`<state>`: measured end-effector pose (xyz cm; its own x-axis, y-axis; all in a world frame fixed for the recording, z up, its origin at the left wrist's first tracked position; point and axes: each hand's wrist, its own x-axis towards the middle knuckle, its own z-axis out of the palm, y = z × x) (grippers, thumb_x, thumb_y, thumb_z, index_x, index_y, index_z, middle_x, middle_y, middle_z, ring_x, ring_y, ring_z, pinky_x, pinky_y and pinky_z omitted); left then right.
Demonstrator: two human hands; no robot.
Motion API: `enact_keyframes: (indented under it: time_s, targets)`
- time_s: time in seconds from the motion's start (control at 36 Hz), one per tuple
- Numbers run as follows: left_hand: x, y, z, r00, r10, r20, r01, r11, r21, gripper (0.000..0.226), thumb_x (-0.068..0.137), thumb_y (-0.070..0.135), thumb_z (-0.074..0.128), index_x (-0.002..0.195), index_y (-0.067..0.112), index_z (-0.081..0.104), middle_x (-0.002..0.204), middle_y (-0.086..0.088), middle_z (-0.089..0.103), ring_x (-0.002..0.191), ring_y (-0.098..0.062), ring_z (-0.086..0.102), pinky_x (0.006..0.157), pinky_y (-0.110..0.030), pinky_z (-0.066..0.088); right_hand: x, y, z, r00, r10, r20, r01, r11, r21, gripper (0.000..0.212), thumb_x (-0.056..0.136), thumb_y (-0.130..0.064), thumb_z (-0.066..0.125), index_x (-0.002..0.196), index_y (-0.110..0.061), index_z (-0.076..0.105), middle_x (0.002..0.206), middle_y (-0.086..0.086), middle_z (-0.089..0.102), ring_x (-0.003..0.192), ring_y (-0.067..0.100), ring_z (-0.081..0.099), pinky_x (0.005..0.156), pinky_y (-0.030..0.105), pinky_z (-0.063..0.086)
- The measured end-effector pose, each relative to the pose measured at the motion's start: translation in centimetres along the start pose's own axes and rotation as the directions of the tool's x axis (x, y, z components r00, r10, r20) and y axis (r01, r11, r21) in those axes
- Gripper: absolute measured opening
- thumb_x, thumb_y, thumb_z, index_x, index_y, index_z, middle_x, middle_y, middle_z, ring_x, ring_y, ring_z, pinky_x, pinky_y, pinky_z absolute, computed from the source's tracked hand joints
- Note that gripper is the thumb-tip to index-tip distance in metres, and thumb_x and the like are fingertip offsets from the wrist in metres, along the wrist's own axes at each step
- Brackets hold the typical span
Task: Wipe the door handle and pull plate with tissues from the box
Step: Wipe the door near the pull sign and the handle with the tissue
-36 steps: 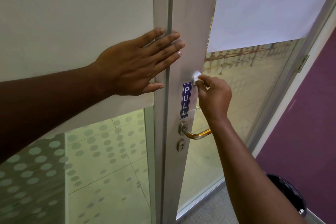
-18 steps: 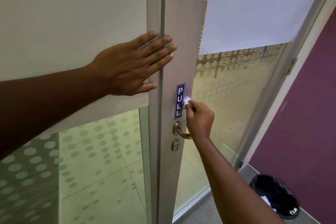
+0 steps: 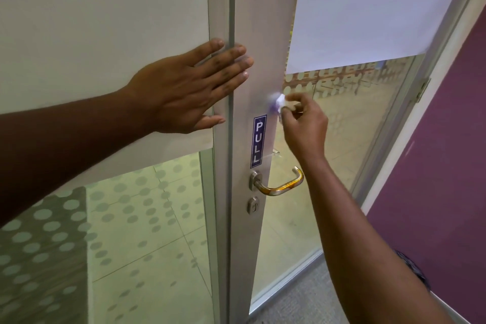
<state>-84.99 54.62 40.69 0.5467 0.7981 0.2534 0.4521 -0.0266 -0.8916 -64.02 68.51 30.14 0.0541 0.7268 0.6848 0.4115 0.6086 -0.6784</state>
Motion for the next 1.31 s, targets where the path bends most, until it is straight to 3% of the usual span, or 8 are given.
enact_keyframes:
  time_s: [0.11, 0.22, 0.56, 0.72, 0.83, 0.94, 1.22, 1.31]
  targets:
    - [0.1, 0.0, 0.1, 1.000, 0.004, -0.010, -0.004, 1.000, -0.004, 0.087, 0.098, 0.059, -0.015, 0.160, -0.002, -0.015, 0.167, -0.029, -0.015, 0.157, -0.041, -0.014, 0.129, -0.052, 0.003, -0.2, 0.0, 0.8, 0.998, -0.057, -0.004, 0.057, 0.997, -0.050, 0.020, 0.091, -0.012, 0.065, 0.107, -0.014, 0.076, 0.102, 0.002, 0.065, 0.084, 0.014, 0.064, 0.080, 0.028, 0.057]
    - [0.1, 0.0, 0.1, 1.000, 0.009, -0.025, -0.009, 1.000, -0.002, 0.087, 0.099, 0.059, -0.014, 0.160, -0.003, -0.014, 0.167, -0.030, -0.014, 0.157, -0.042, -0.012, 0.129, -0.052, 0.004, -1.8, 0.4, 2.0, 0.996, -0.092, -0.016, 0.091, 0.995, -0.026, 0.021, 0.092, -0.012, 0.067, 0.111, -0.010, 0.075, 0.098, 0.002, 0.069, 0.082, 0.009, 0.064, 0.076, 0.007, 0.048]
    - [0.1, 0.0, 0.0, 1.000, 0.008, -0.010, -0.008, 1.000, 0.011, 0.085, 0.099, 0.059, -0.015, 0.159, -0.002, -0.017, 0.167, -0.028, -0.018, 0.157, -0.041, -0.015, 0.129, -0.052, 0.005, -3.0, 0.5, 3.2, 0.994, 0.030, -0.104, -0.026, 0.999, 0.044, 0.021, 0.093, -0.012, 0.065, 0.113, -0.010, 0.073, 0.101, 0.003, 0.071, 0.085, 0.011, 0.067, 0.078, 0.024, 0.058]
    - [0.0, 0.0, -0.2, 1.000, 0.016, -0.001, -0.016, 1.000, 0.023, 0.085, 0.099, 0.058, -0.016, 0.158, -0.003, -0.019, 0.166, -0.030, -0.018, 0.156, -0.043, -0.014, 0.129, -0.052, 0.005, -3.7, 0.3, 3.3, 0.998, -0.013, -0.060, 0.012, 1.000, -0.008, 0.022, 0.092, -0.009, 0.066, 0.112, -0.011, 0.074, 0.099, 0.002, 0.072, 0.080, 0.004, 0.062, 0.073, 0.003, 0.044]
    - [0.0, 0.0, -0.5, 1.000, 0.010, 0.022, -0.010, 0.999, 0.035, 0.085, 0.098, 0.058, -0.018, 0.158, -0.002, -0.019, 0.166, -0.029, -0.018, 0.156, -0.043, -0.015, 0.129, -0.052, 0.005, -3.0, 0.1, 3.1, 0.994, 0.037, -0.101, -0.035, 0.999, 0.017, 0.023, 0.092, -0.009, 0.065, 0.112, -0.010, 0.074, 0.098, 0.004, 0.073, 0.080, 0.010, 0.066, 0.076, 0.017, 0.055]
    - [0.0, 0.0, -0.4, 1.000, 0.005, 0.014, -0.005, 1.000, 0.027, 0.087, 0.099, 0.060, -0.012, 0.159, -0.002, -0.019, 0.166, -0.029, -0.018, 0.156, -0.042, -0.015, 0.129, -0.052, 0.005, -4.2, 0.2, 3.6, 0.998, -0.017, -0.065, 0.016, 1.000, -0.026, 0.022, 0.091, -0.008, 0.066, 0.111, -0.010, 0.074, 0.096, 0.004, 0.073, 0.077, 0.007, 0.062, 0.070, -0.001, 0.042]
    - [0.0, 0.0, -0.3, 1.000, 0.003, -0.012, -0.003, 1.000, 0.010, 0.085, 0.101, 0.059, -0.010, 0.159, -0.002, -0.017, 0.167, -0.028, -0.016, 0.157, -0.042, -0.013, 0.129, -0.052, 0.006, -4.5, 0.8, 3.5, 0.998, 0.009, -0.060, -0.012, 0.998, -0.061, 0.023, 0.092, -0.006, 0.063, 0.111, -0.009, 0.074, 0.098, 0.007, 0.073, 0.080, 0.007, 0.061, 0.073, 0.009, 0.045]
    - [0.0, 0.0, -0.3, 1.000, 0.005, -0.014, -0.005, 1.000, 0.011, 0.085, 0.100, 0.059, -0.014, 0.159, -0.002, -0.018, 0.167, -0.029, -0.016, 0.157, -0.042, -0.014, 0.129, -0.052, 0.007, -5.0, 1.2, 3.4, 1.000, -0.018, -0.011, 0.017, 0.998, -0.065, 0.021, 0.091, -0.005, 0.064, 0.109, -0.009, 0.075, 0.098, 0.006, 0.074, 0.079, 0.005, 0.060, 0.072, 0.000, 0.038]
